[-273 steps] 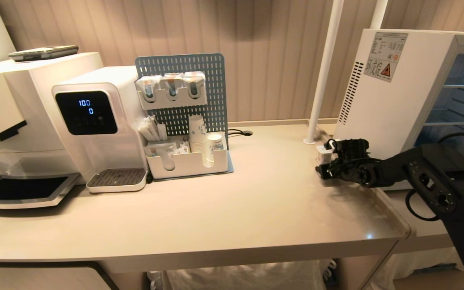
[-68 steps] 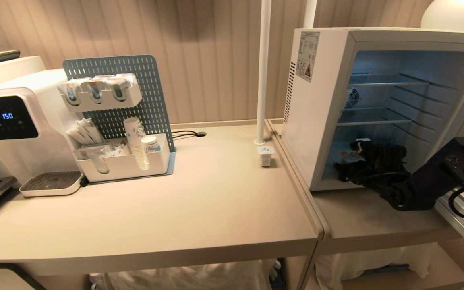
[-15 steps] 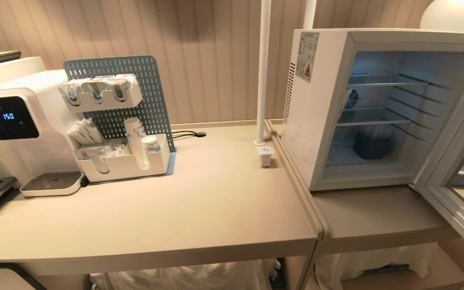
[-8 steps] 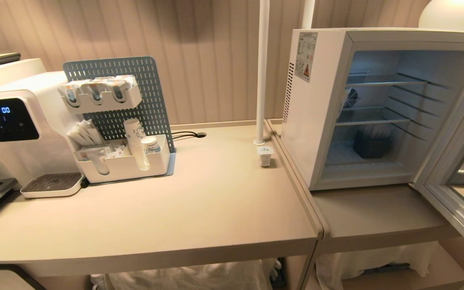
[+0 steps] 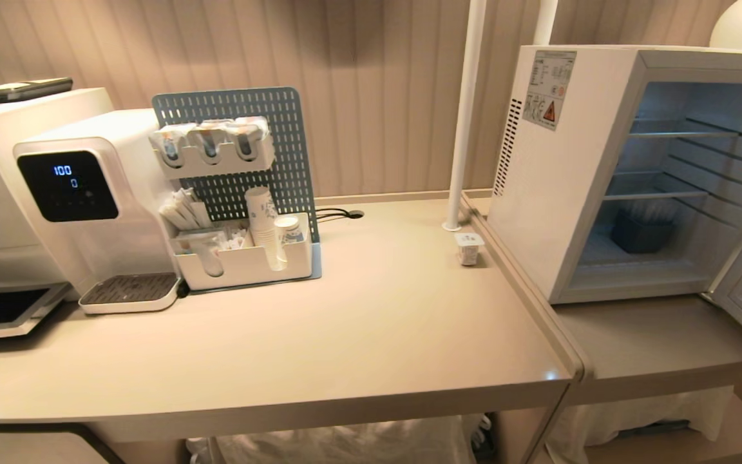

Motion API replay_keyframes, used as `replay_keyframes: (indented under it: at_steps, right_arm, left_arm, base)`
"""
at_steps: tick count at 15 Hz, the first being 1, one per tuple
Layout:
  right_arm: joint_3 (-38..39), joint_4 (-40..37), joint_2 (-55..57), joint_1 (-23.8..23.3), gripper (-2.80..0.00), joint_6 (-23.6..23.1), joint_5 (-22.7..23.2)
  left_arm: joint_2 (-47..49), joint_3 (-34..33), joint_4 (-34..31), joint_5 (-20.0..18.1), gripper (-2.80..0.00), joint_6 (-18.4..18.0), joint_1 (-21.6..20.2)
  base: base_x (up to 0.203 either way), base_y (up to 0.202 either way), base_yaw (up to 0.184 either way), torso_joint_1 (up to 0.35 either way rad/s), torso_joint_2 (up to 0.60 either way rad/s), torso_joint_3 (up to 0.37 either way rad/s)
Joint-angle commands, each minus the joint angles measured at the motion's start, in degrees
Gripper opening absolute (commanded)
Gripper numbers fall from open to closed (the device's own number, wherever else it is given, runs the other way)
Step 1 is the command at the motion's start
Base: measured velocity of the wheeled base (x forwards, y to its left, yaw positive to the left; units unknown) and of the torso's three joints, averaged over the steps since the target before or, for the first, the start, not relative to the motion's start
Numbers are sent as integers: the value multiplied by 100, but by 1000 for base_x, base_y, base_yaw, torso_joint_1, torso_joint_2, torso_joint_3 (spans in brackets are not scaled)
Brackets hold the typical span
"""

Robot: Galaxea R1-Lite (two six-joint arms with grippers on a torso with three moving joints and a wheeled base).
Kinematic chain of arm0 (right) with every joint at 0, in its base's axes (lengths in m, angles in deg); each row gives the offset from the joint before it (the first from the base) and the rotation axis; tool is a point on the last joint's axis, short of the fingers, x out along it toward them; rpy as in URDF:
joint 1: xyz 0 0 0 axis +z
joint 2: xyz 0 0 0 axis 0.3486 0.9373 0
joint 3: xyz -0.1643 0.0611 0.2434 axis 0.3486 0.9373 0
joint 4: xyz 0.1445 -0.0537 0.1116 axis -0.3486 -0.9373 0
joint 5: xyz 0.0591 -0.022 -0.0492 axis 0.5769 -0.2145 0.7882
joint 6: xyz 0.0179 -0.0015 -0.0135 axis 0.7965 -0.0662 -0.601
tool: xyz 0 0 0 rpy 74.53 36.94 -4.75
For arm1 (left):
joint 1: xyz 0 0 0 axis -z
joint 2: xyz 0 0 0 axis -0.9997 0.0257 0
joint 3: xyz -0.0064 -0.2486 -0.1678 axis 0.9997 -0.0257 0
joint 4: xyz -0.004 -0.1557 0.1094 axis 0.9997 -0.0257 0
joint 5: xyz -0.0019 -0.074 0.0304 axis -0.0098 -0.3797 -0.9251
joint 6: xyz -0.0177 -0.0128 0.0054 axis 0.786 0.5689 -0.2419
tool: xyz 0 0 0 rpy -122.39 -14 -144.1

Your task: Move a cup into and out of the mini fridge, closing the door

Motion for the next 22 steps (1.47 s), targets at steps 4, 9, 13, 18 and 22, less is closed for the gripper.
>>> replay_keyframes:
  at_steps: [4,9,13,18,22]
  right_arm:
    - [-8,-8,21,1,-280,-4,-1]
    - [-8,-16,21,1,-280,-4,-1]
    - [-8,-16,21,1,-280,-4,-1]
    - [-8,-16,21,1,-280,-4,8]
    - [-8,-25,21,1,-280,-4,0]
  left_arm:
    - [9,-9,0,4,-280,4,0]
    - [9,-9,0,4,-280,7,0]
    - [9,-9,0,4,-280,4,0]
    - [9,-9,0,4,-280,13,0]
    - [9,-9,0,4,-280,4,0]
  base:
    - [0,190,0,4,2,1]
    - [0,192,3,2,0,4]
    - [0,193,1,3,4,0]
    - [0,192,0,3,3,1]
    - [0,193,0,2,4,4]
